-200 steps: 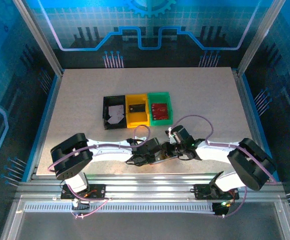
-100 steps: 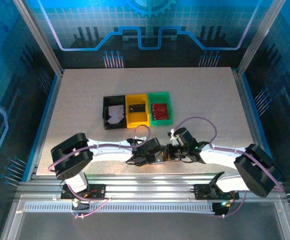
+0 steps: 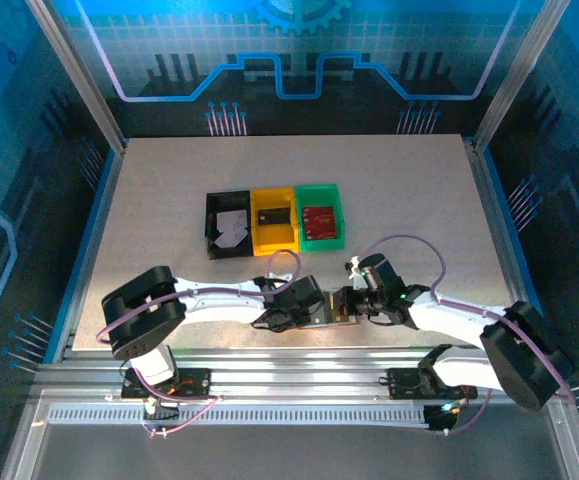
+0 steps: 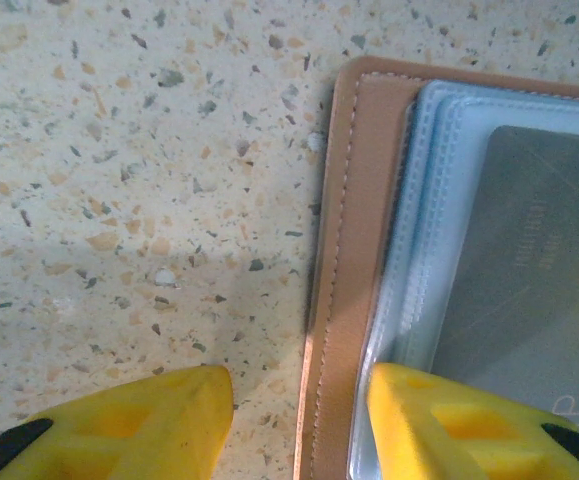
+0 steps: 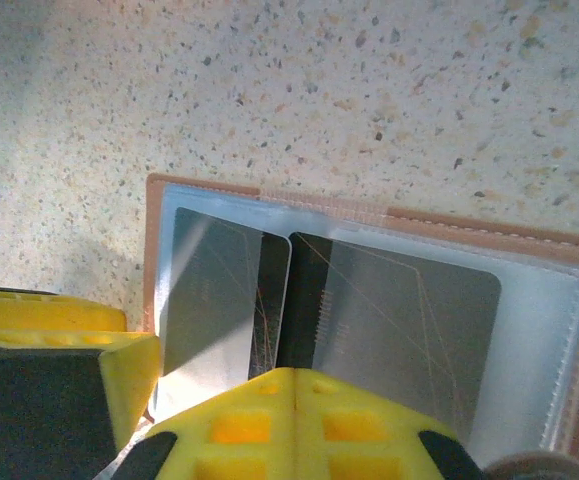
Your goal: Take the credit cards out of the card holder
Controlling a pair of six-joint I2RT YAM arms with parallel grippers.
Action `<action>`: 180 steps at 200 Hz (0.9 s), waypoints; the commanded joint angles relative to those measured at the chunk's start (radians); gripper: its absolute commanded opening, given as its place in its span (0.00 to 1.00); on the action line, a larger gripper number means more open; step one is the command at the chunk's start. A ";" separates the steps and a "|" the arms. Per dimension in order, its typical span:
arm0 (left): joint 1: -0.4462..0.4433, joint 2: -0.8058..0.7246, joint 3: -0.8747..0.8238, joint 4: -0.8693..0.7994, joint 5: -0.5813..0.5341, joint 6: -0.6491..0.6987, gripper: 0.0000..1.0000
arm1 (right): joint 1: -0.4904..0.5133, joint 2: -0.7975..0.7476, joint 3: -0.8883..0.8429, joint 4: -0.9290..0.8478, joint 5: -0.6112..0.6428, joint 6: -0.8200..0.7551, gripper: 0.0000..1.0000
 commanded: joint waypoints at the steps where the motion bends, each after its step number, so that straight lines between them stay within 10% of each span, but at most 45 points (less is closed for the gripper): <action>1: -0.025 0.177 -0.056 0.209 0.145 -0.020 0.44 | -0.012 -0.025 -0.012 -0.021 -0.036 -0.019 0.00; 51: -0.029 0.201 -0.039 0.220 0.156 -0.018 0.44 | 0.003 0.026 0.011 -0.010 -0.047 -0.030 0.29; 180: -0.043 0.258 -0.033 0.253 0.177 -0.027 0.44 | 0.074 0.119 0.049 0.027 0.025 -0.037 0.29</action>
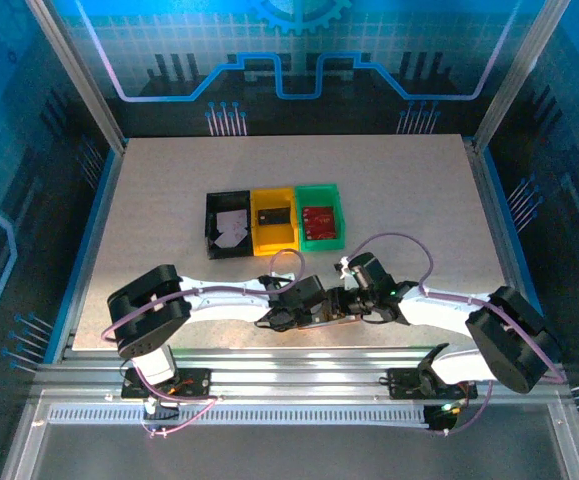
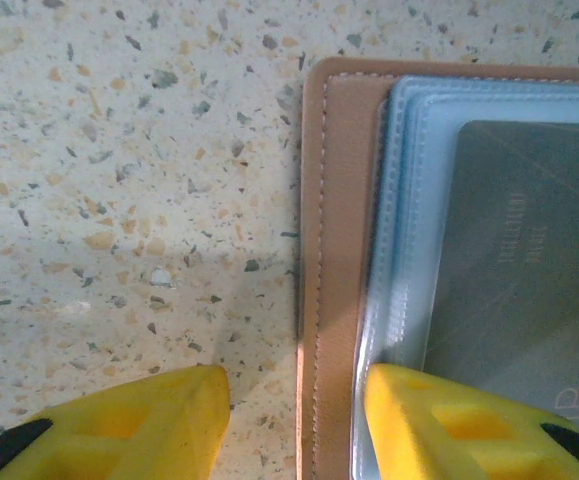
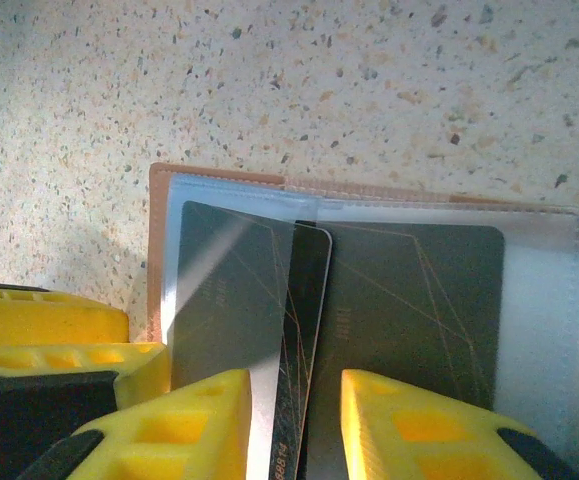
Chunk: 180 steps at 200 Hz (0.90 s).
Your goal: Take the credit cards out of the card holder
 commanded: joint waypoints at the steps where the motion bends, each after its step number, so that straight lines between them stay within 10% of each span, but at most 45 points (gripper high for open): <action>1: -0.036 0.224 -0.072 0.302 0.188 -0.026 0.44 | 0.018 0.003 0.003 -0.013 0.019 -0.015 0.28; 180: -0.043 0.239 -0.087 0.341 0.197 -0.037 0.44 | 0.049 -0.006 0.022 -0.022 0.073 0.017 0.27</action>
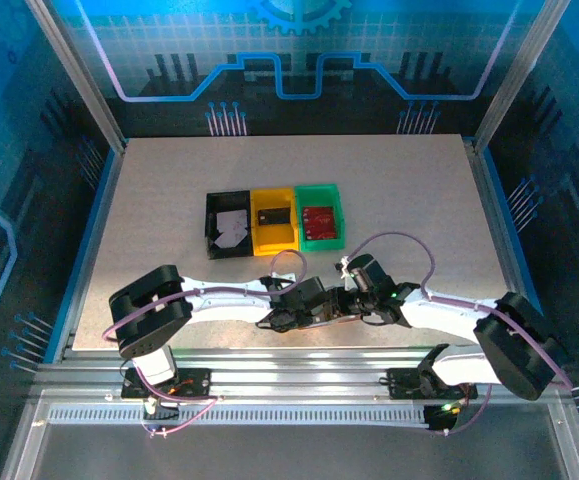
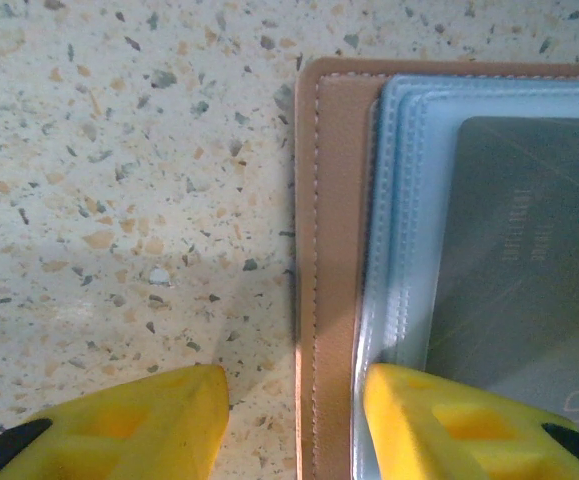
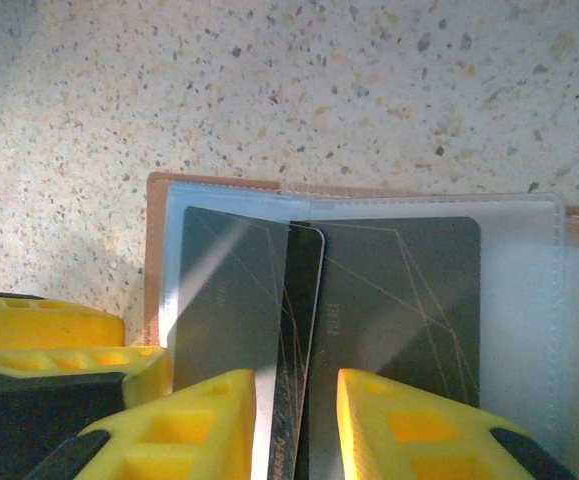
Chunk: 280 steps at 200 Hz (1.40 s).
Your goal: Take the credit cards out of the card holder
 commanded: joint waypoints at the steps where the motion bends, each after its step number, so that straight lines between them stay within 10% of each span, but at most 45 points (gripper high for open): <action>1: -0.034 0.234 -0.086 0.344 0.213 -0.030 0.44 | 0.019 0.033 0.018 0.014 -0.003 0.008 0.27; 280: -0.038 0.266 -0.118 0.388 0.220 -0.042 0.44 | 0.066 0.101 -0.113 0.268 -0.171 0.022 0.14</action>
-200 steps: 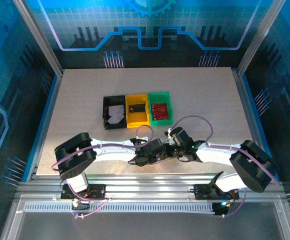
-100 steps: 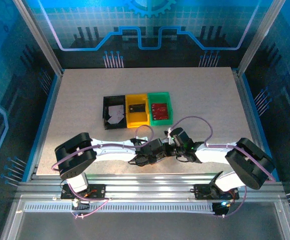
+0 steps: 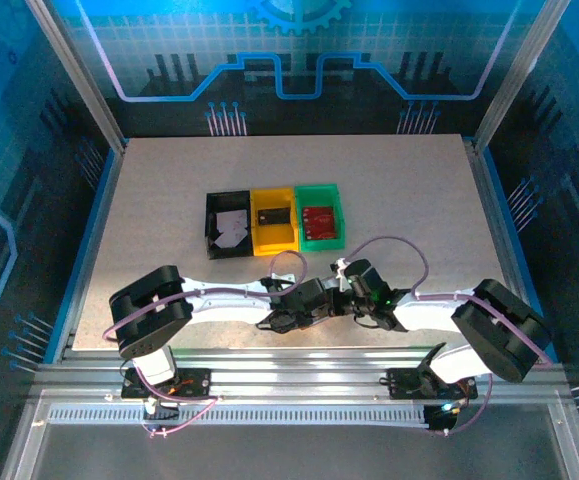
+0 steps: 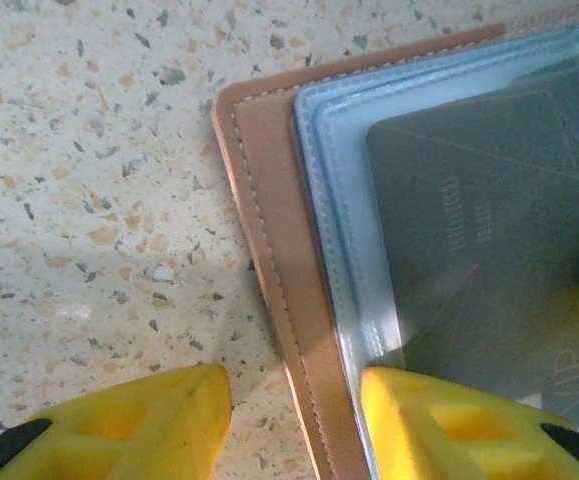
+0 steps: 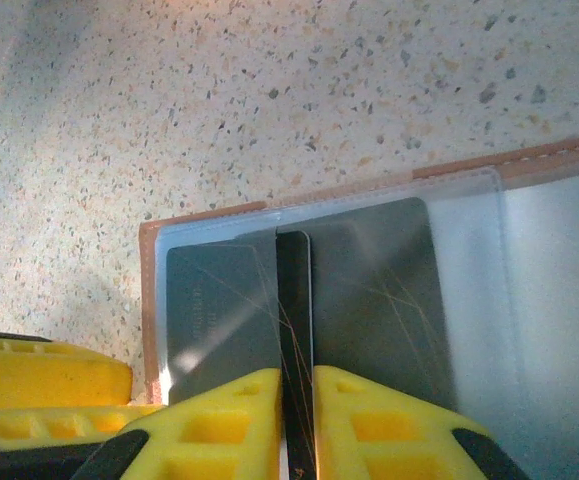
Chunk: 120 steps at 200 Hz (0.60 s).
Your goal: Take the credit cards out of the card holder
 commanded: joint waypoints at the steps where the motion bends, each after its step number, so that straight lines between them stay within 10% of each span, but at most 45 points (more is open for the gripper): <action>1: -0.031 0.263 -0.112 0.381 0.233 -0.018 0.44 | 0.032 -0.004 -0.038 -0.038 -0.179 -0.004 0.14; 120: -0.026 0.258 -0.110 0.368 0.228 -0.016 0.44 | 0.032 -0.083 -0.073 -0.004 -0.249 -0.010 0.06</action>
